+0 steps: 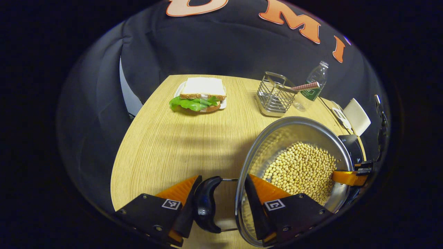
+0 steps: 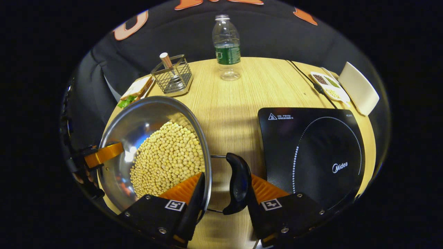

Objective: First push the handle of the pot to place it horizontally, then grasp the pot with both hands and set it on the induction cooktop.

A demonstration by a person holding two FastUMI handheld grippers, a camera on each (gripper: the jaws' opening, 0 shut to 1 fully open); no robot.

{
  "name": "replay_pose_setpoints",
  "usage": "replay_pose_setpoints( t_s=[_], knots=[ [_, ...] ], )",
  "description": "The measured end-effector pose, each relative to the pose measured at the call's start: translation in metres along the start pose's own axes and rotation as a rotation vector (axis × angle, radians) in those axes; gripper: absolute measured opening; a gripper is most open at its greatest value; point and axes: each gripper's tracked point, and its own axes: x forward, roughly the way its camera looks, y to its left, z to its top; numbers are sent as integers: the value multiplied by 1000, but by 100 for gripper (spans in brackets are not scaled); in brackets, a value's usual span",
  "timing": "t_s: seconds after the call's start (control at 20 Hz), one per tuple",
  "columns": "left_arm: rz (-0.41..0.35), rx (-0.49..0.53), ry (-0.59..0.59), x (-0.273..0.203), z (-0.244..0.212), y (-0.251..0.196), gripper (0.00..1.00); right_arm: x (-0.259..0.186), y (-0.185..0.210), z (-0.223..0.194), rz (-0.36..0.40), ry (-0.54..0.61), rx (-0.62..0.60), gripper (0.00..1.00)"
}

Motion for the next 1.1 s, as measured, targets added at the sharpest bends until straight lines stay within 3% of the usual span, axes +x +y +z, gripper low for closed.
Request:
replay_pose_setpoints(
  t_s=[0.55, 0.65, 0.85, 0.9, 1.1],
  knots=[
    [-18, -10, 40, 5, -3, -1, 70, -1, 1, -2, 7, 19, 47, 59],
    [-1, -13, 47, 4, -3, 0, 73, -1, 1, -1, 6, 23, 50, 59],
    [33, 15, 28, -6, -1, -7, 69, -2, 2, 1, 26, 58, 59, 53],
    [39, 27, 20, -4, 1, -11, 65, -1, 3, 6, 31, 42, 51, 52],
    [56, 7, -42, -15, 14, -16, 64, -8, -10, 17, 51, -31, 38, 51]
  ],
)
